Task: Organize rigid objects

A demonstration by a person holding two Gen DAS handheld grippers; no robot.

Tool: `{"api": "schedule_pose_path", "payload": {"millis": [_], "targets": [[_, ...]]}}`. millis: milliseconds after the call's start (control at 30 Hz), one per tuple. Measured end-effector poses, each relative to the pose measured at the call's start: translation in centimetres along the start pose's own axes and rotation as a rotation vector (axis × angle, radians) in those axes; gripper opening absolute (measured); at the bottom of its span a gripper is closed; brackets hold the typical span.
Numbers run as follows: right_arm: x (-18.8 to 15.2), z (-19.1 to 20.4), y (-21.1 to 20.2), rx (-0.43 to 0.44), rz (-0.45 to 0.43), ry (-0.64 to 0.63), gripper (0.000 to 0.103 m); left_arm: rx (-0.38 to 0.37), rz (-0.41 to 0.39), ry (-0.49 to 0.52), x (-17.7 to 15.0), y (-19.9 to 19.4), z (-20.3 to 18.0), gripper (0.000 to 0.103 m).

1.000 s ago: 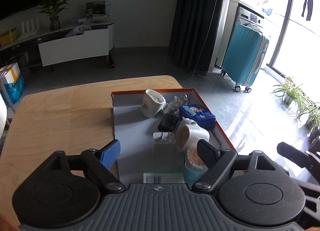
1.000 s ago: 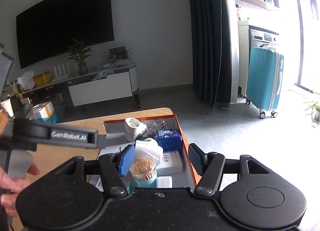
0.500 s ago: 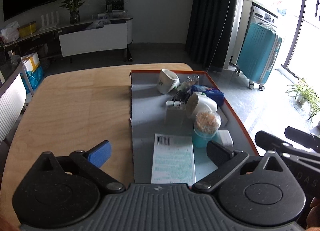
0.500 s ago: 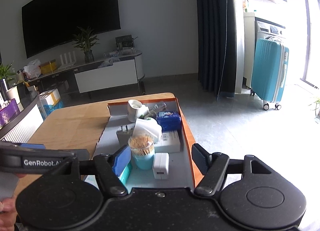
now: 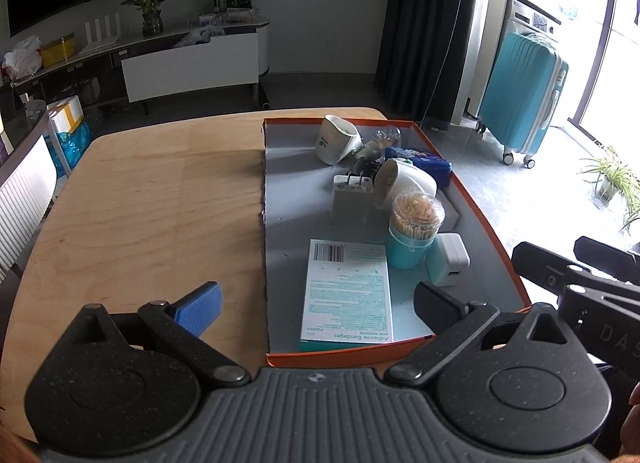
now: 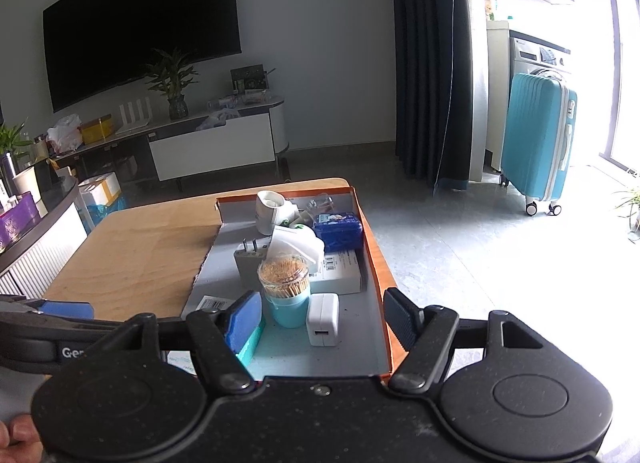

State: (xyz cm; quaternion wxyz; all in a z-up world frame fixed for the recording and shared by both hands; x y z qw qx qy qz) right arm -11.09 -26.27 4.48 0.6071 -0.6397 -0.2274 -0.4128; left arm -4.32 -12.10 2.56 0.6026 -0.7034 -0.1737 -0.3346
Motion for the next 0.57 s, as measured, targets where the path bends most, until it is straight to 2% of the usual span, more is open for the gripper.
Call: {"api": "schedule_pose_path", "payload": {"millis": [200,433,567], "targets": [[0.0,0.1,0.1,0.000,0.009,-0.004,0.080,-0.002,0.019,-0.008,0.0,0.5,0.0,0.103],[0.2,0.1,0.7,-0.007,0.020,0.002,0.080,0.006,0.002,-0.020,0.0,0.5,0.4,0.103],[0.0,0.3,1.0,-0.010,0.026,-0.004,0.080,0.001,0.047,-0.026,0.0,1.2,0.6,0.103]]}}
Point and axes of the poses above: each gripper's, at about its wrist camera, not at the fingertips, and y roughly the way its jaws point, z to its left, x to its top, the point moved 1 cm from there along y, roughly the way its jaws point, and after that the axes turned 3 degrees about z, right-handed, at the moved point
